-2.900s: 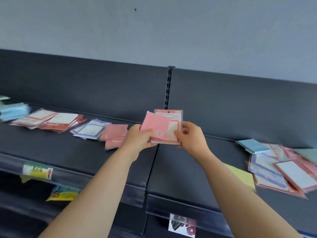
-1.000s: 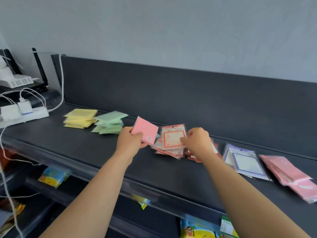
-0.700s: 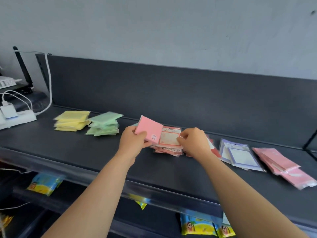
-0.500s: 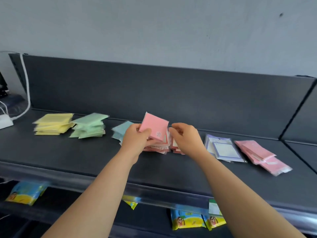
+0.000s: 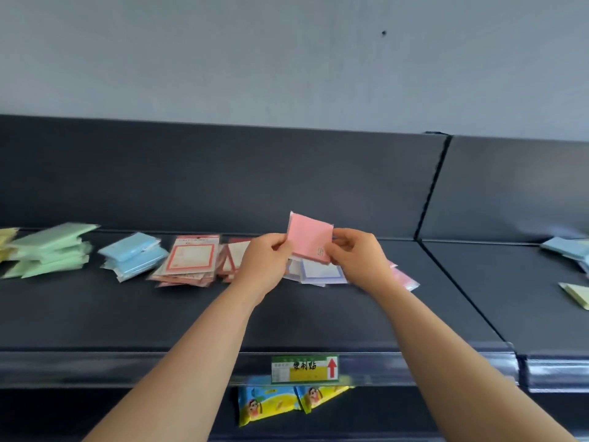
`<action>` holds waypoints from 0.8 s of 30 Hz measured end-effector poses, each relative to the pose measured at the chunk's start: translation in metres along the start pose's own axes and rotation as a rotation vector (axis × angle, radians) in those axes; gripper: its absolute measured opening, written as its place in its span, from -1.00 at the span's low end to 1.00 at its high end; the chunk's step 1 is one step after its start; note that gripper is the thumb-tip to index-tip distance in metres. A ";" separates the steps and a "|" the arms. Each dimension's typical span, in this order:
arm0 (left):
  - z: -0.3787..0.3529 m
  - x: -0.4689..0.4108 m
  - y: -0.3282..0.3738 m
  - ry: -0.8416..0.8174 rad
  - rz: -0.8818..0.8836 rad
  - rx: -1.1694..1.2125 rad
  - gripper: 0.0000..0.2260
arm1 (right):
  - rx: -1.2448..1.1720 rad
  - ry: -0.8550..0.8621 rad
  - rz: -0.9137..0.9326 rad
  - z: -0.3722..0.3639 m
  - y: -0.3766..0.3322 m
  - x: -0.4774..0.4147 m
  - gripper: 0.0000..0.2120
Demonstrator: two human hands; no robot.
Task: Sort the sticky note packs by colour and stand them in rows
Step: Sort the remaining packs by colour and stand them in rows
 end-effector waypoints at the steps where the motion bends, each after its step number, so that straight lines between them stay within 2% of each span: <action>1: -0.012 0.002 0.004 0.001 -0.019 -0.027 -0.80 | 0.020 0.006 0.001 0.011 0.008 -0.004 -0.82; 4: -0.051 0.008 0.012 -0.004 -0.029 -0.087 -0.78 | 0.079 0.001 -0.001 0.045 0.032 -0.014 -0.81; 8: -0.099 0.013 0.016 -0.001 -0.037 -0.212 -0.70 | 0.142 -0.037 0.002 0.075 0.061 -0.026 -0.89; 12: -0.130 0.019 0.018 0.013 -0.056 -0.300 -0.76 | 0.217 -0.071 0.021 0.083 0.083 -0.035 -0.86; 17: -0.141 0.021 0.011 0.054 -0.078 -0.457 -0.83 | 0.265 -0.099 0.069 0.079 0.100 -0.038 -0.89; 20: -0.139 0.025 0.012 0.091 -0.091 -0.520 -0.79 | 0.271 -0.112 0.089 0.082 0.105 -0.038 -0.89; 24: -0.139 0.028 0.027 0.158 -0.217 -0.611 -0.76 | 0.317 -0.098 0.145 0.101 0.102 -0.033 -0.77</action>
Point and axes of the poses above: each hand's wrist, its own x-axis away from the middle knuckle, its own z-axis out of the back of the hand, y = z × x, the point moved 5 cm from there along -x, towards the middle knuckle, and after that the axes turned 10 degrees about y, right-handed, at the moved point
